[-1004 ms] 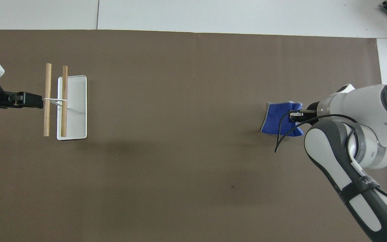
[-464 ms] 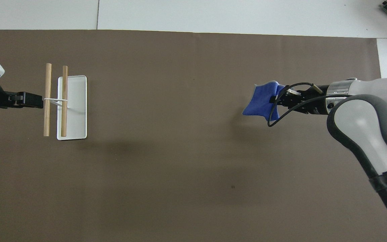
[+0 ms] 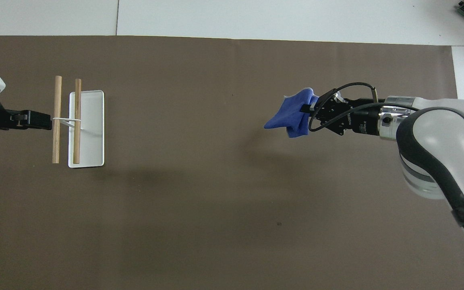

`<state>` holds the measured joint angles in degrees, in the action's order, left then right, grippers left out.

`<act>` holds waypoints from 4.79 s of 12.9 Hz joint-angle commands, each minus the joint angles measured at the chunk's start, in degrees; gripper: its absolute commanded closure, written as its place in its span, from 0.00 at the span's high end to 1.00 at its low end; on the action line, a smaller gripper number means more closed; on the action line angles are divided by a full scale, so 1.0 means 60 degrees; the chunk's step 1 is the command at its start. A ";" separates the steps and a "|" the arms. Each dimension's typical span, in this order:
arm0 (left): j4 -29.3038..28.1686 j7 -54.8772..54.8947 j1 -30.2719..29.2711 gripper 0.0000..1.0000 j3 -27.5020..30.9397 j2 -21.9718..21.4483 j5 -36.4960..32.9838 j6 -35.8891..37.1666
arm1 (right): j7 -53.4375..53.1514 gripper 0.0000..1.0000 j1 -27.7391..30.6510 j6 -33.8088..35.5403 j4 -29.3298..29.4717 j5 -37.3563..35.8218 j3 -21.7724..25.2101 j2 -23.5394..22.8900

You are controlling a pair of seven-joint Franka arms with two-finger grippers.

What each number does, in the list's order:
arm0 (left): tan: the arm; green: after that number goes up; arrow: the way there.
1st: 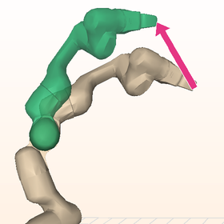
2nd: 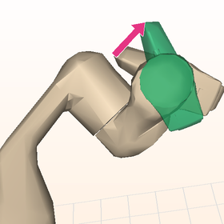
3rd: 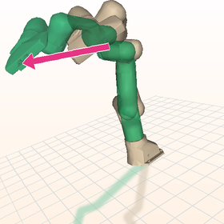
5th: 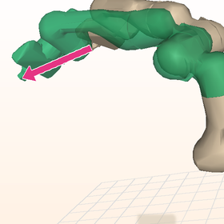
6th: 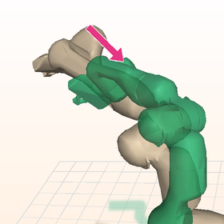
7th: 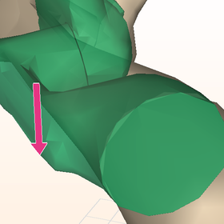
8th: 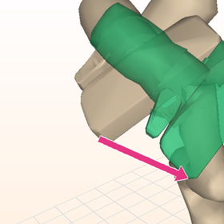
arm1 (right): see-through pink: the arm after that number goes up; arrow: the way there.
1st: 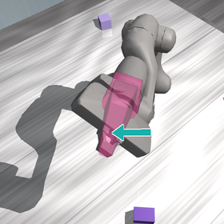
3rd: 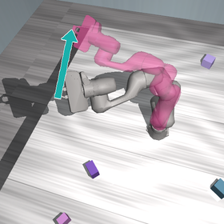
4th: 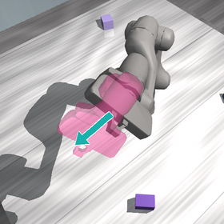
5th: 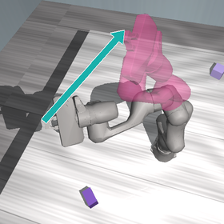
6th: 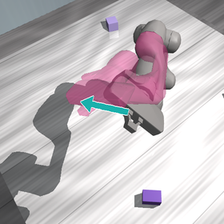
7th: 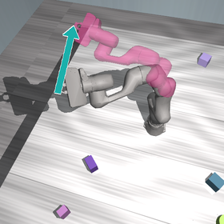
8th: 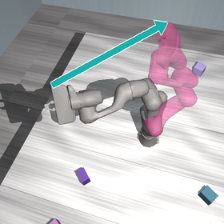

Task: Right arm passes towel to left arm to hang
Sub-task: 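Lift the blue towel with the right gripper toward the table center, then hold the towel with the right gripper while the left gripper approaches, then close the left gripper on the towel while the right gripper releases, then carry the towel with the left gripper over the wooden dowels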

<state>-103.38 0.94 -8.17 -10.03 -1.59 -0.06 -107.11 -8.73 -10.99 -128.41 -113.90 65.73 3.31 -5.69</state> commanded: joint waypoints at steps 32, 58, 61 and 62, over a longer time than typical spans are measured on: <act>-0.1740 -1.8774 0.1538 1.00 -0.2678 0.0585 0.0230 -0.6944 | -0.2413 0.00 -0.2768 -0.3384 0.0101 0.5056 -0.0112 -0.0092; -0.0408 -1.5908 0.0952 0.00 -0.2841 0.1965 0.0098 -0.8311 | -0.1358 1.00 -0.2636 -0.4439 0.0131 0.4330 -0.0625 -0.0267; -0.0465 -1.5480 0.0908 0.00 -0.2592 0.1921 0.0113 -0.8179 | -0.1095 1.00 -0.2038 -0.4513 0.0057 0.0383 -0.0610 -0.0443; -0.0524 -1.5363 0.0893 0.00 -0.2359 0.1892 0.0113 -0.8135 | -0.1080 1.00 -0.1789 -0.4454 -0.0015 -0.0965 -0.0610 -0.0473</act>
<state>-106.94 -93.17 -2.66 -25.62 9.49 0.62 -156.52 -17.23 -24.55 -155.39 -113.57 71.08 -0.02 -8.00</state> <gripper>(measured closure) 0.978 0.000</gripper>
